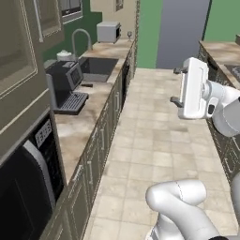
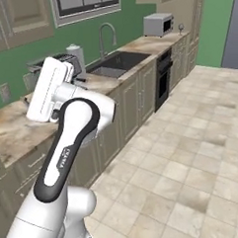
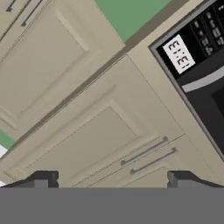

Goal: Retrieve the wine glasses from the counter and place one next to each plate.

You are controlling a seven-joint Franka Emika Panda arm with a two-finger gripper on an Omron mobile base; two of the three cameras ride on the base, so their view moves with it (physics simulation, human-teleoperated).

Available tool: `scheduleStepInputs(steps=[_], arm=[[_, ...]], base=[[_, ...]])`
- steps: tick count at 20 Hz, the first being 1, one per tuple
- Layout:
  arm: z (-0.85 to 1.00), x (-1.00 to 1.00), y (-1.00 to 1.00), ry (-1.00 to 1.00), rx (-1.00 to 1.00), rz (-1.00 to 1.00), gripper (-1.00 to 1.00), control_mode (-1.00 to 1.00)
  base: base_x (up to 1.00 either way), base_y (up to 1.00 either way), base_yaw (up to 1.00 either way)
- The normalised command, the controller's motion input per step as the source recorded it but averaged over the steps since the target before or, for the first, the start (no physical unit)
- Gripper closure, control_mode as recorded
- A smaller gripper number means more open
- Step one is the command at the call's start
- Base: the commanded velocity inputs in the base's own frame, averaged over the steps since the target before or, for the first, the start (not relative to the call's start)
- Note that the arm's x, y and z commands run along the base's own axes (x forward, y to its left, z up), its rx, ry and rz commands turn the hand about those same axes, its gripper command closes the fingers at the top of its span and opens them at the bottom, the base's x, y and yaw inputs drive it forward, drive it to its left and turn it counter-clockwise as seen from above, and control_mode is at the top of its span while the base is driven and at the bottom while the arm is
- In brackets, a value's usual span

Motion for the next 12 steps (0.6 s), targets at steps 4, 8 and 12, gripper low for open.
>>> scheduleStepInputs(steps=[4, 8, 12], arm=[[0.0, 0.0, 0.0, 0.0, 0.0, 0.0, -1.0, 1.0], [0.0, 0.0, 0.0, 0.0, 0.0, 0.0, -1.0, 1.0], [0.0, 0.0, 0.0, 0.0, 0.0, 0.0, -1.0, 1.0]], base=[[1.0, 0.0, -0.06], [1.0, -0.66, 0.07], [1.0, -0.69, 0.11]])
